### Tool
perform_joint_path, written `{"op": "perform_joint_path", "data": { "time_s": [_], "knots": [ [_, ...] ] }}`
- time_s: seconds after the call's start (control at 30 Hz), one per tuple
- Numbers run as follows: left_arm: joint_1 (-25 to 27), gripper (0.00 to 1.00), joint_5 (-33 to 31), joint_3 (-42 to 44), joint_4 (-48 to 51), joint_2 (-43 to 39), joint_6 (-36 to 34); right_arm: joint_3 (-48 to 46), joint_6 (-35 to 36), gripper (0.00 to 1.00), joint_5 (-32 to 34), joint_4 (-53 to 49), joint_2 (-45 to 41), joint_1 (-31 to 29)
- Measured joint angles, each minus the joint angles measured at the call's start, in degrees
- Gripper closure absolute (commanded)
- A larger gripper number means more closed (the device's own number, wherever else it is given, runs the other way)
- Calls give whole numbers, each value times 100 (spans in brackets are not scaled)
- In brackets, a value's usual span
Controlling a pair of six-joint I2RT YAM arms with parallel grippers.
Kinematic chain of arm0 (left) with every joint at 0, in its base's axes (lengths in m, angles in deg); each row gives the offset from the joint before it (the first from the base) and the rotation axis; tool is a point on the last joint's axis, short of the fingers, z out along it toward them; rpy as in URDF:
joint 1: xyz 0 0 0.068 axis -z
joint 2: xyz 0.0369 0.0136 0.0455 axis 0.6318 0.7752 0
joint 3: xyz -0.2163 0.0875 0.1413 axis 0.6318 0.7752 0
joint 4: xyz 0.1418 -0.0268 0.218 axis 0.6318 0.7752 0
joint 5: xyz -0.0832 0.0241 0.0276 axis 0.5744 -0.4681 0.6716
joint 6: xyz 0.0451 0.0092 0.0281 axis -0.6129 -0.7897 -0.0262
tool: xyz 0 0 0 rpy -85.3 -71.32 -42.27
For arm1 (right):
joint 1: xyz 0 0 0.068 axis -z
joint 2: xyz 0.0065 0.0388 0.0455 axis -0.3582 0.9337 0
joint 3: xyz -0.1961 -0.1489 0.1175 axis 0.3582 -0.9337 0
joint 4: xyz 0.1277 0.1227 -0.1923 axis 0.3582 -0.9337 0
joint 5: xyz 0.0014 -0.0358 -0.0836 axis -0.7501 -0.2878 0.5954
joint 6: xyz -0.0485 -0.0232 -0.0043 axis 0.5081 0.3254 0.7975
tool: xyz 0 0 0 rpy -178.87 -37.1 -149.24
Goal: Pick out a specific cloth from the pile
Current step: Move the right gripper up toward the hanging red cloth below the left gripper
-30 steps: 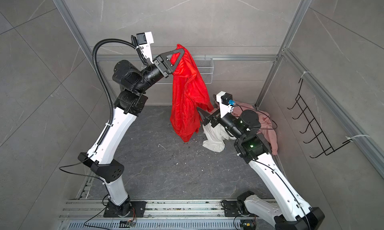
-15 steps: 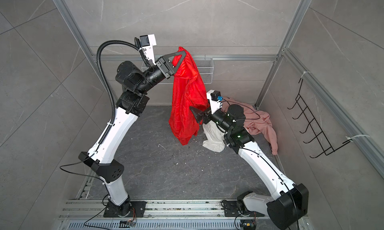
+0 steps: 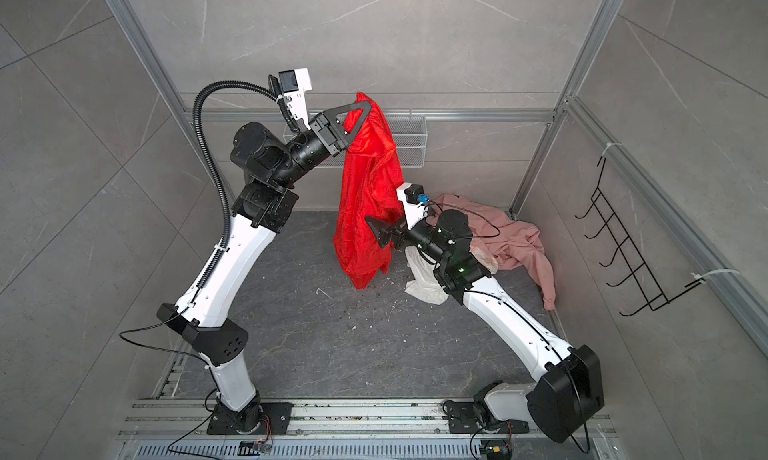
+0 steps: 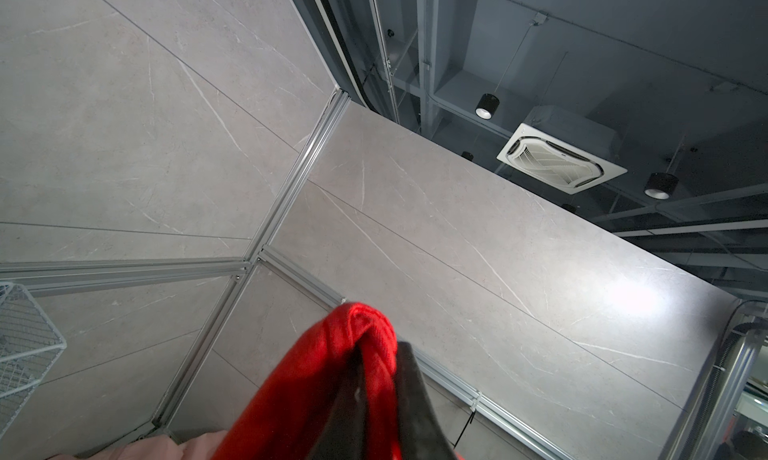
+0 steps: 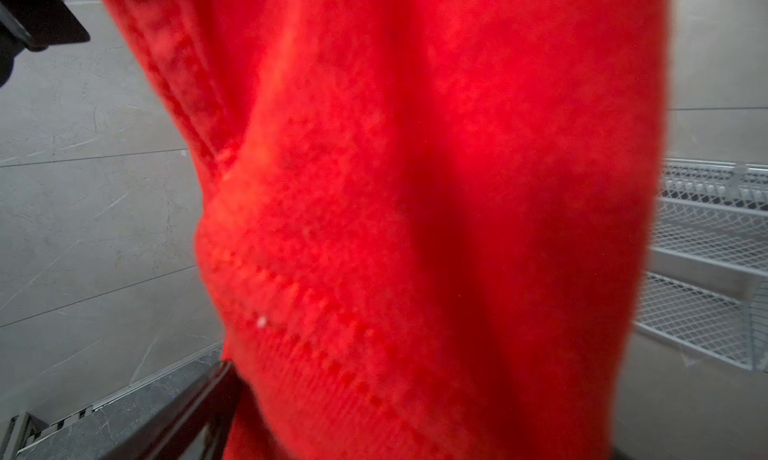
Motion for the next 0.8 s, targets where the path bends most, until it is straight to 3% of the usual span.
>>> {"op": "perform_joint_path", "data": {
  "time_s": [0.13, 0.47, 0.67, 0.8],
  "knots": [
    [0, 100, 0, 7, -2, 0, 13, 2, 35, 9, 44, 20, 83, -120],
    [0, 100, 0, 15, -44, 0, 48, 11, -48, 62, 4, 146, 273, -168],
    [0, 100, 2, 44, -42, 0, 48, 11, -122, 85, -20, 184, 310, -173],
    [0, 100, 2, 101, -87, -2, 48, 11, -129, 94, -11, 184, 310, -181]
  ]
}}
